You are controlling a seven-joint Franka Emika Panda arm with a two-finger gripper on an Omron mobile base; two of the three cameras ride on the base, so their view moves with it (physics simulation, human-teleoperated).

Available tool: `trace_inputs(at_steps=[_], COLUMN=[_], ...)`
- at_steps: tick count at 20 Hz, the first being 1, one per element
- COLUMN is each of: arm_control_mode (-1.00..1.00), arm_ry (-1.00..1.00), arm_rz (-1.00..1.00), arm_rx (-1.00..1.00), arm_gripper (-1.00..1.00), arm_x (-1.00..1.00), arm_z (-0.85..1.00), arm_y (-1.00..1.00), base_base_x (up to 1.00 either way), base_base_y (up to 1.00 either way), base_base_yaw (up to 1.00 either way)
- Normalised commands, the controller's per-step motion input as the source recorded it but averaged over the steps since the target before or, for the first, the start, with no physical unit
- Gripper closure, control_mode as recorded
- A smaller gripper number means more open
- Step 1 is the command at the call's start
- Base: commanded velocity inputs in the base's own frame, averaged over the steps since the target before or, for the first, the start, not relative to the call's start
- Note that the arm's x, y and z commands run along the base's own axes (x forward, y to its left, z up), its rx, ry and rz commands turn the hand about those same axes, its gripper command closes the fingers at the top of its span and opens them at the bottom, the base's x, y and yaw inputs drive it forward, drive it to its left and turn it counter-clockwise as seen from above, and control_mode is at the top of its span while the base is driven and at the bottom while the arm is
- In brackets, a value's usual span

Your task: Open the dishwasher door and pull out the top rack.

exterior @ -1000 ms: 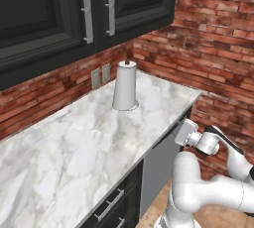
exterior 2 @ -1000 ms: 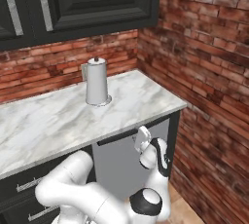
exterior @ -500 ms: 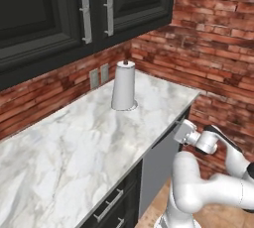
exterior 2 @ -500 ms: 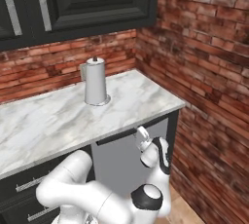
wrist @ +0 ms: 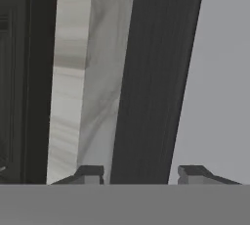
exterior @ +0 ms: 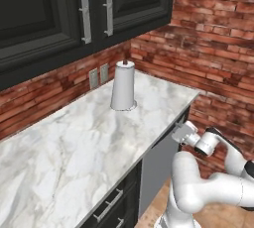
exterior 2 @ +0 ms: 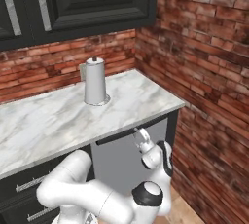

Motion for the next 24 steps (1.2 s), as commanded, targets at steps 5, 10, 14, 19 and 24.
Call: trace_inputs(at_steps=[5,10,14,19,24], arm_control_mode=[-1.00,-1.00,-1.00,-1.00,-1.00], arm_ry=[-0.28,-0.25,-0.06,0.01,0.11], arm_rz=[0.09,0.00,0.00,0.00,0.00], arm_rx=[0.28,0.13,0.04,0.00,-0.02], arm_gripper=[1.00,1.00,1.00,1.00,1.00], arm_x=[-0.06,-0.43,-0.98,-1.00,-0.93], arm_z=[0.02,0.00,0.00,-0.15,-0.48], arm_y=[-0.22,-0.49,-0.83,-0.99,-1.00], base_base_x=[0.00,0.00,0.00,0.00,0.00], base_base_y=[0.00,0.00,0.00,0.00,0.00], base_base_yaw=[0.00,0.00,0.00,0.00,0.00])
